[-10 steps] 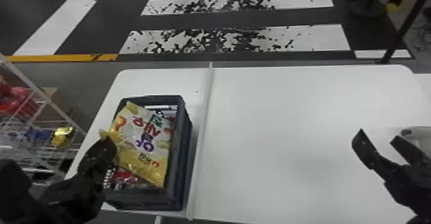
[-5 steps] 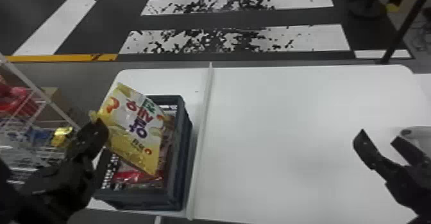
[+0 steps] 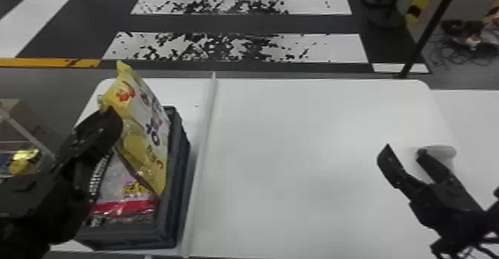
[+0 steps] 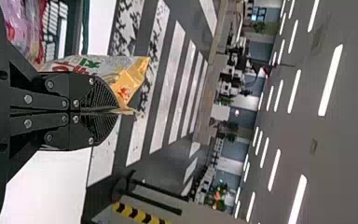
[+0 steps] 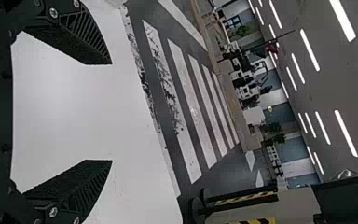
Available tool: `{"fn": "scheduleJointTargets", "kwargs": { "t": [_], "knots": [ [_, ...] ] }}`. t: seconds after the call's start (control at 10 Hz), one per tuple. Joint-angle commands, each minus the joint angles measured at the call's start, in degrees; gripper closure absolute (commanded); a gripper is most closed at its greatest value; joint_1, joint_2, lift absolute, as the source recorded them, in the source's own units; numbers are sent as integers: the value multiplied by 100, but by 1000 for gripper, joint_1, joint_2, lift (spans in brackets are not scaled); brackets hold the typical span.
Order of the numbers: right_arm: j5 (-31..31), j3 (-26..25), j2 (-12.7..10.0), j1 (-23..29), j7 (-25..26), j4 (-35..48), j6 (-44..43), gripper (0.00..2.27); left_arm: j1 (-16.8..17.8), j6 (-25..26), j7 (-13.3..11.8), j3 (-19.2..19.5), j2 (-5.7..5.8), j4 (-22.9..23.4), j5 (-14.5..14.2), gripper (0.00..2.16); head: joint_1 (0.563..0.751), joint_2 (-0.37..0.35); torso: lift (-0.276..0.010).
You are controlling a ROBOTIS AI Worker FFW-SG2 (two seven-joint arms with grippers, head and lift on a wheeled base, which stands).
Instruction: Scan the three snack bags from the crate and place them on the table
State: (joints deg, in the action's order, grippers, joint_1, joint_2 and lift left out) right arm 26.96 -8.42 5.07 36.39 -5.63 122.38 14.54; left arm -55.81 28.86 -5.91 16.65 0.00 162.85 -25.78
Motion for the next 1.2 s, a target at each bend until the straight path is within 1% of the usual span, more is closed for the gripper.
{"fn": "scheduleJointTargets", "kwargs": {
  "t": [0.0, 0.1, 0.2, 0.3, 0.4, 0.6, 0.7, 0.8, 1.1],
  "knots": [
    [11, -108, -6, 0, 1, 31, 1, 140, 202, -7, -367, -346, -15, -183, -6, 1983, 695, -12, -62],
    [11, -134, -6, 0, 1, 49, 1, 140, 386, 11, -657, -601, -15, -447, 2, 1983, 695, -63, -62],
    [2, -152, -15, 9, 1, 84, 18, 140, 527, 11, -719, -909, -15, -614, 117, 1983, 695, -114, -62],
    [2, -152, -15, 9, 9, 93, 54, 140, 615, 11, -754, -1234, -15, -702, 407, 1983, 695, -143, -62],
    [2, -143, -15, 9, 9, 119, 89, 140, 755, 11, -763, -1506, -15, -878, 600, 1983, 695, -159, -62],
    [-16, -152, -15, -9, 9, 163, 177, 140, 1160, 11, -912, -2043, -15, -1423, 969, 1983, 695, -212, -62],
    [-25, -152, -6, -35, 9, 189, 247, 140, 1344, 11, -991, -2192, -15, -1713, 995, 1983, 695, -226, -62],
    [-33, -152, -6, -53, 9, 189, 282, 140, 1546, -7, -1123, -2324, -15, -2003, 995, 1983, 695, -252, -62],
    [-42, -160, 21, -114, 9, 189, 388, 140, 2179, -7, -1606, -2605, -15, -3005, 960, 1983, 695, -322, -62]
  ]
}}
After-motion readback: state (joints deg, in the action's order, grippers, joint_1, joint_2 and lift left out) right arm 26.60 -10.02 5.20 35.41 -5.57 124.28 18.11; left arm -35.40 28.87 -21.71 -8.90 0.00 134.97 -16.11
